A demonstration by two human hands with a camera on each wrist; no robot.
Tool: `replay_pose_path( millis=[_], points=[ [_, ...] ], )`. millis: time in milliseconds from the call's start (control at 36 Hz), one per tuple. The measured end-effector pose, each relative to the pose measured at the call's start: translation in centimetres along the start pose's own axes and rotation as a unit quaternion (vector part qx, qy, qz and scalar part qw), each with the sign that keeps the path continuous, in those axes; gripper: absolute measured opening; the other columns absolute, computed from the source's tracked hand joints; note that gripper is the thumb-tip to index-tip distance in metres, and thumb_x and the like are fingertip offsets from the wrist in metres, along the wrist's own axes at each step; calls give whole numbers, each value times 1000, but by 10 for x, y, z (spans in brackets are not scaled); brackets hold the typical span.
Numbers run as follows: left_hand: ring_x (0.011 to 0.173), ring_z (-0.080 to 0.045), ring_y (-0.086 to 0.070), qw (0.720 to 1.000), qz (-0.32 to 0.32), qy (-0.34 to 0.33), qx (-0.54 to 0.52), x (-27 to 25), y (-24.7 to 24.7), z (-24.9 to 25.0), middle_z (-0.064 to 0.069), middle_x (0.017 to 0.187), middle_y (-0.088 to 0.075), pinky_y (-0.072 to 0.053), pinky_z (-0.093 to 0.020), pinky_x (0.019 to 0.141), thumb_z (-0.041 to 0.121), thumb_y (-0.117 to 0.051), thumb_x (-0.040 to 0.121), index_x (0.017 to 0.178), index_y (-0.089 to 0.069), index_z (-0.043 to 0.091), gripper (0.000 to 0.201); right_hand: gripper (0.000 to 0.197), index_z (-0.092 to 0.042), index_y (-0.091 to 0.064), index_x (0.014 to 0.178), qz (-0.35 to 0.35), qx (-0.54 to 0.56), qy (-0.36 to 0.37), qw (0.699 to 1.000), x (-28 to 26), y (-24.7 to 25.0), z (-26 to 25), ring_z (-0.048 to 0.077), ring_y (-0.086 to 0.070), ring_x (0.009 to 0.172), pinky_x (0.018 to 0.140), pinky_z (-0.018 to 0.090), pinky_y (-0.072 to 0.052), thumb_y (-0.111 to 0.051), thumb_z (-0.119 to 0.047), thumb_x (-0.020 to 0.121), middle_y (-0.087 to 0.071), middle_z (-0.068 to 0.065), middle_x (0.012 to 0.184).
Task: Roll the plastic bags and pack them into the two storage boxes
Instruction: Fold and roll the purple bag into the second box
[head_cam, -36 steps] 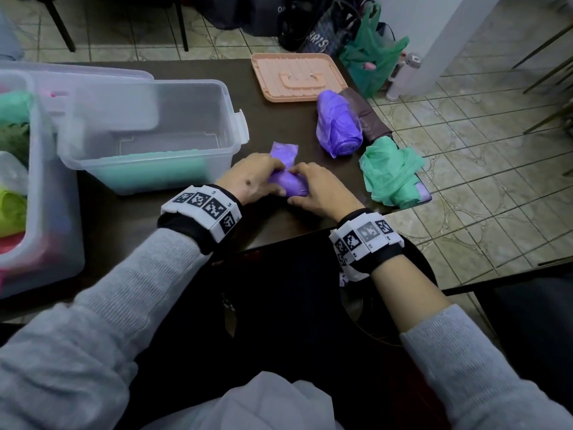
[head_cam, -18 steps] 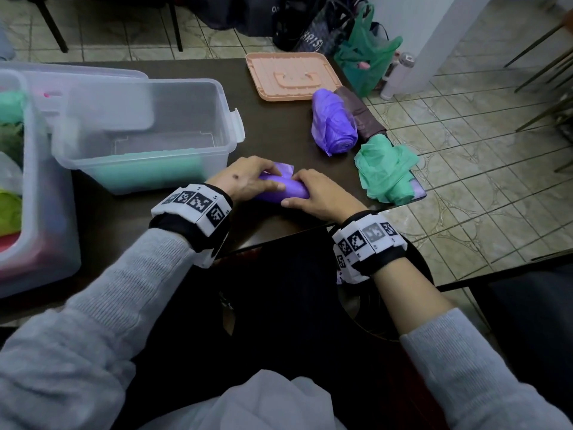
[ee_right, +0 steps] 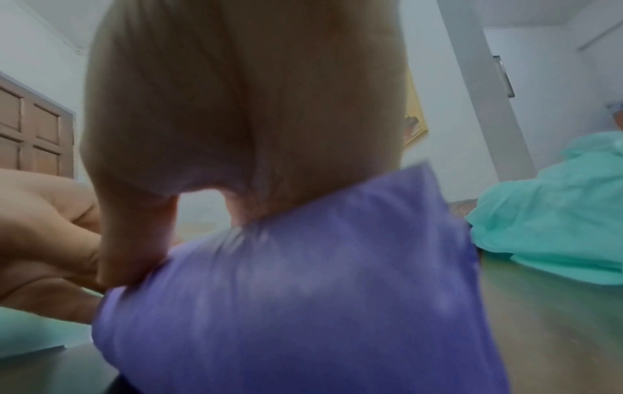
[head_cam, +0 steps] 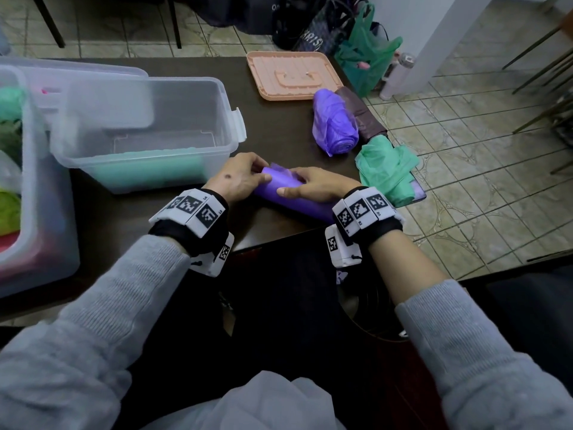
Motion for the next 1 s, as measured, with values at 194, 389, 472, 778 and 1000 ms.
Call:
replay_pose_path(
  millis=[194,389,472,778,1000],
  points=[
    [104,-19,-61,1000,1,-15,-21,-14,4,-2,-8,111,-64,-46,-28,91,14,-63,89,118,-56,6,31,37,-14,-51,107,21,-55,33,998,-2,-5,-13,18,-49,86,67,27,-34,-61,-44,87,-51,-1,96],
    [92,-28,-64,974,187,77,-100,-46,42,-51,3,79,-60,-52,-41,88,38,-57,88,76,-52,23,20,51,-10,-50,125,65,-62,99,991,-3,-15,-44,21,-53,104,79,23,-33,-67,-36,84,-57,7,119],
    [96,-27,-59,934,267,125,-200,-66,52,-71,6,81,-53,-49,-46,92,38,-55,87,83,-46,24,17,49,-12,-53,125,63,-73,125,987,-3,-20,-62,22,-54,105,77,22,-32,-66,-36,85,-58,8,118],
    [130,-24,-35,726,504,243,-400,-114,109,-107,-9,144,-33,-29,-30,107,49,-45,93,142,-31,10,64,43,-11,-57,121,26,-124,196,972,-6,-50,-116,23,-56,96,74,23,-33,-64,-34,86,-61,8,112],
    [107,-20,-39,675,466,167,-547,-107,113,-102,-3,140,-28,-55,-37,81,15,-44,98,140,-30,6,46,21,-21,-54,92,2,-162,230,960,-21,-38,-144,16,-47,74,56,22,-31,-64,-38,86,-51,-4,81]
  ],
)
Point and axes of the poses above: each hand's wrist, its own x-axis towards the middle knuckle, its own y-axis out of the back of the hand, z = x × y, the point moved 9 cm from there along x, towards the middle knuckle
